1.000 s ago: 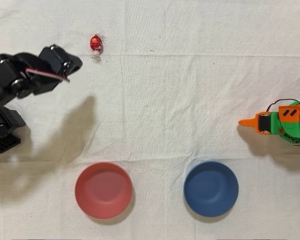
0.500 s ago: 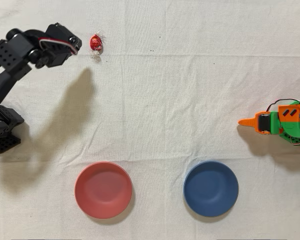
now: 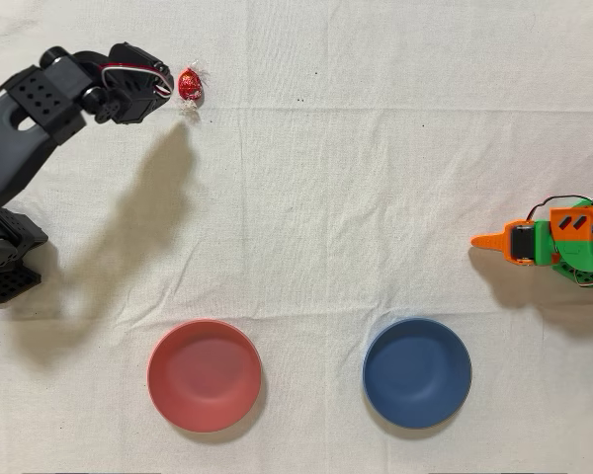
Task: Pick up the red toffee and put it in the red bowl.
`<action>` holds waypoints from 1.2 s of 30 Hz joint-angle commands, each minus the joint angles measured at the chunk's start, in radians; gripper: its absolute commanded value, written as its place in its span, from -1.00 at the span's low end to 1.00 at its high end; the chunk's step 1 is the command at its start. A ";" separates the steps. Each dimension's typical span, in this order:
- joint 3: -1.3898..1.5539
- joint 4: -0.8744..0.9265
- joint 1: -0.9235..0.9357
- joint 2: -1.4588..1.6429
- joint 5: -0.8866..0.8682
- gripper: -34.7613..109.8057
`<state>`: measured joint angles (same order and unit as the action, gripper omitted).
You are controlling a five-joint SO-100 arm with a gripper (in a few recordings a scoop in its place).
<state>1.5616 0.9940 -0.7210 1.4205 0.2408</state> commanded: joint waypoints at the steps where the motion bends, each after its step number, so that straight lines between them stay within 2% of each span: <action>1: -0.083 -0.015 -0.006 -0.005 -0.002 -0.48; 9: -0.147 -0.008 -0.009 -0.074 -0.020 -0.17; 12: -0.166 0.005 -0.012 -0.101 0.002 -0.13; 36: -0.112 -0.081 -0.011 -0.179 -0.041 -0.11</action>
<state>1.4634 0.9219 -0.7210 1.2180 0.1963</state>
